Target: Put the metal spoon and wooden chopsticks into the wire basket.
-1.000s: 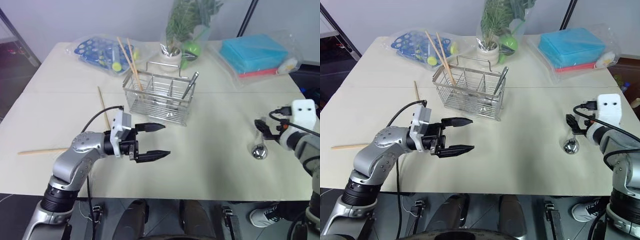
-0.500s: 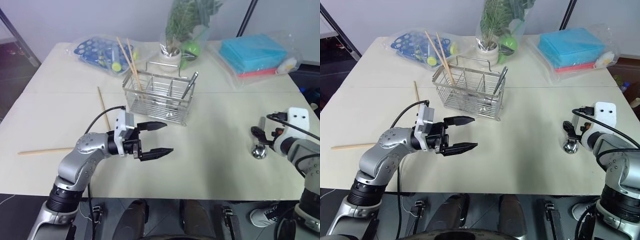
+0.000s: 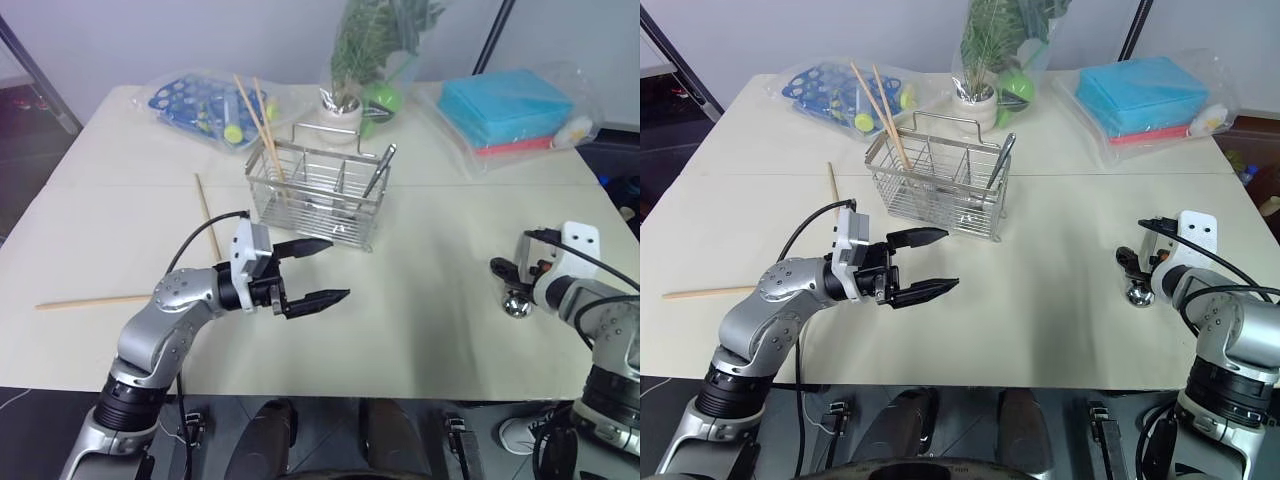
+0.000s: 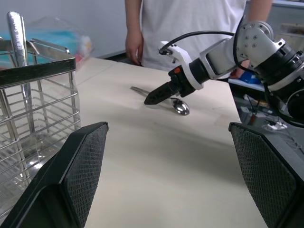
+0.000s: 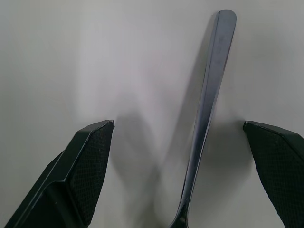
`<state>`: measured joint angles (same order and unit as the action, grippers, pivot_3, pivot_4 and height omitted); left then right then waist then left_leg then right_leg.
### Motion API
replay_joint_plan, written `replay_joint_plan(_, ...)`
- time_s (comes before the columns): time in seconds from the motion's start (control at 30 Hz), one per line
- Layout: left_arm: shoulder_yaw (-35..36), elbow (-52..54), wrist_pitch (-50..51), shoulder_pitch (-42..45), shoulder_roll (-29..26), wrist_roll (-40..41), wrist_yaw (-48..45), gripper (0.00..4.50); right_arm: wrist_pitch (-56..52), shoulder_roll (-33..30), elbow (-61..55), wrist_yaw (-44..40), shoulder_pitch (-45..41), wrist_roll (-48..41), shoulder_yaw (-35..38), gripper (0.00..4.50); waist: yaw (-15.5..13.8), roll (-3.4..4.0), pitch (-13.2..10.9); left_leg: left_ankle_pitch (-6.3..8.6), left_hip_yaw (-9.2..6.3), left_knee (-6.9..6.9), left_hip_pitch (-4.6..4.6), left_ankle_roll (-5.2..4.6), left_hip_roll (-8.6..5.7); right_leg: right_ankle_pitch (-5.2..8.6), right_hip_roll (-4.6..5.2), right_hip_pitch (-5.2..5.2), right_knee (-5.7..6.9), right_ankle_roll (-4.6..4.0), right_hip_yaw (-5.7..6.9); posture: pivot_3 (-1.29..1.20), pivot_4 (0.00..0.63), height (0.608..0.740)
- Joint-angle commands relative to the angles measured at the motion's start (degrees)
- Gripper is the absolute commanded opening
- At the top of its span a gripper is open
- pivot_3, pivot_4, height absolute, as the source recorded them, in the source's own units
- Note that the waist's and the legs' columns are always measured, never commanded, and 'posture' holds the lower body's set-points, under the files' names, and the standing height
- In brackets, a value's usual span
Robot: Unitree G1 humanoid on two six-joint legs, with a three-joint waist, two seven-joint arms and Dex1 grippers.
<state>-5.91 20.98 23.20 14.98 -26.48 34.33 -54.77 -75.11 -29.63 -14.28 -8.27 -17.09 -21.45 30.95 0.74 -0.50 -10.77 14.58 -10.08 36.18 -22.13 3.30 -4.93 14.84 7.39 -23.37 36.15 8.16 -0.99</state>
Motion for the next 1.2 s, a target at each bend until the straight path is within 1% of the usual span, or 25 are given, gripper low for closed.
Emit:
replay_joint_plan(0.03,0.78,2.76,-0.23,-0.73,-0.81,0.84,-0.29,4.28,0.8,0.26,1.43,-0.21,-0.32,0.45,-1.1,4.5,0.04,0.0,0.0,0.0,0.02,0.0,0.02,0.0,0.0,0.0,0.0,0.0,0.0,0.0,-0.02,0.0,0.15,0.74)
replay_joint_plan(0.23,0.6,3.19,-0.18,-1.06,-2.18,1.12,-1.59,4.28,0.63,0.3,1.79,-0.4,-1.27,0.46,-1.92,4.5,0.12,-0.03,0.02,0.0,0.1,0.01,0.08,0.0,0.07,-0.04,-0.03,0.02,0.0,-0.05,-0.04,0.0,0.15,0.74)
replay_joint_plan(0.43,0.19,1.16,-0.9,0.25,-1.87,0.08,-2.28,4.28,0.6,0.66,2.08,-0.35,-1.3,0.65,-2.2,4.5,0.16,-0.03,0.02,0.0,0.17,0.0,0.11,0.0,0.2,-0.07,-0.11,0.03,-0.01,-0.08,-0.08,0.0,0.15,0.74)
replay_joint_plan(0.53,0.08,0.52,-1.02,0.94,-1.5,-0.12,-2.34,4.31,0.56,0.88,2.04,-0.19,-1.22,0.85,-2.01,3.68,0.16,-0.03,0.02,0.0,0.18,0.0,0.12,0.0,0.23,-0.08,-0.15,0.02,-0.01,-0.1,-0.1,0.0,0.15,0.74)
replay_joint_plan(0.57,0.04,0.32,-1.09,1.11,-1.38,-0.19,-2.37,4.31,0.54,0.99,1.95,-0.17,-1.22,0.9,-1.96,3.24,0.19,-0.03,0.02,0.0,0.19,0.0,0.12,0.0,0.27,-0.09,-0.19,0.02,-0.01,-0.1,-0.1,0.0,0.15,0.74)
replay_joint_plan(0.6,-0.03,0.12,-1.16,1.25,-1.27,-0.27,-2.4,4.31,0.54,1.1,1.88,-0.2,-1.22,0.97,-1.92,2.66,0.22,-0.03,0.02,0.0,0.2,-0.01,0.12,0.0,0.32,-0.1,-0.23,0.01,-0.02,-0.12,-0.1,0.0,0.15,0.74)
replay_joint_plan(0.63,-0.1,-0.04,-1.22,1.37,-1.16,-0.35,-2.41,4.31,0.54,1.18,1.84,-0.23,-1.22,1.04,-1.9,2.24,0.26,-0.03,0.02,0.0,0.2,-0.02,0.12,0.0,0.38,-0.11,-0.28,0.01,-0.02,-0.13,-0.1,0.0,0.15,0.74)
replay_joint_plan(0.7,-0.27,-0.33,-1.34,1.53,-0.94,-0.49,-2.4,4.31,0.58,1.32,1.78,-0.26,-1.26,1.15,-1.87,1.12,0.31,-0.03,0.02,0.01,0.23,-0.06,0.15,0.0,0.54,-0.14,-0.43,0.0,-0.03,-0.18,-0.11,0.0,0.15,0.74)
replay_joint_plan(0.73,-0.31,-0.23,-1.35,1.44,-0.87,-0.5,-2.39,4.31,0.57,1.4,1.64,-0.27,-1.25,1.18,-1.81,0.7,0.32,-0.03,0.02,0.01,0.23,-0.07,0.17,0.0,0.6,-0.14,-0.48,0.0,-0.03,-0.2,-0.12,0.0,0.15,0.74)
replay_joint_plan(0.77,-0.31,-0.13,-1.3,1.36,-0.82,-0.49,-2.42,4.31,0.56,1.46,1.54,-0.3,-1.26,1.2,-1.75,0.1,0.31,-0.03,0.02,0.01,0.24,-0.1,0.19,0.0,0.64,-0.16,-0.53,0.0,-0.03,-0.22,-0.12,0.0,0.15,0.74)
replay_joint_plan(0.8,-0.33,-0.02,-1.27,1.25,-0.82,-0.49,-2.51,4.31,0.6,1.5,1.46,-0.35,-1.25,1.23,-1.73,0.04,0.29,-0.03,0.02,0.01,0.24,-0.1,0.22,0.0,0.68,-0.17,-0.57,0.0,-0.03,-0.25,-0.12,0.0,0.15,0.74)
replay_joint_plan(1.0,0.03,-0.24,-1.21,1.21,-1.26,-0.52,-3.19,4.31,1.27,1.66,1.28,-0.13,-1.56,1.77,-2.53,0.04,0.26,-0.02,0.02,0.01,0.26,-0.09,0.25,-0.01,0.71,-0.19,-0.59,0.02,-0.03,-0.28,-0.14,0.0,0.15,0.74)
replay_joint_plan(1.1,0.24,-0.69,-1.33,1.43,-1.47,-0.69,-3.4,4.31,3.42,1.83,1.05,0.42,-2.51,2.5,-3.41,0.04,0.32,-0.02,0.02,0.01,0.27,-0.1,0.28,-0.01,0.72,-0.2,-0.6,0.02,-0.03,-0.29,-0.15,0.0,0.15,0.74)
replay_joint_plan(1.2,0.87,-1.16,-1.24,1.91,-1.35,-0.49,-3.08,4.31,7.27,1.24,0.71,0.83,-3.99,4.0,-5.86,0.04,0.39,0.0,0.0,0.01,0.33,-0.12,0.31,-0.01,0.73,-0.21,-0.6,0.02,-0.03,-0.31,-0.21,0.0,0.15,0.74)
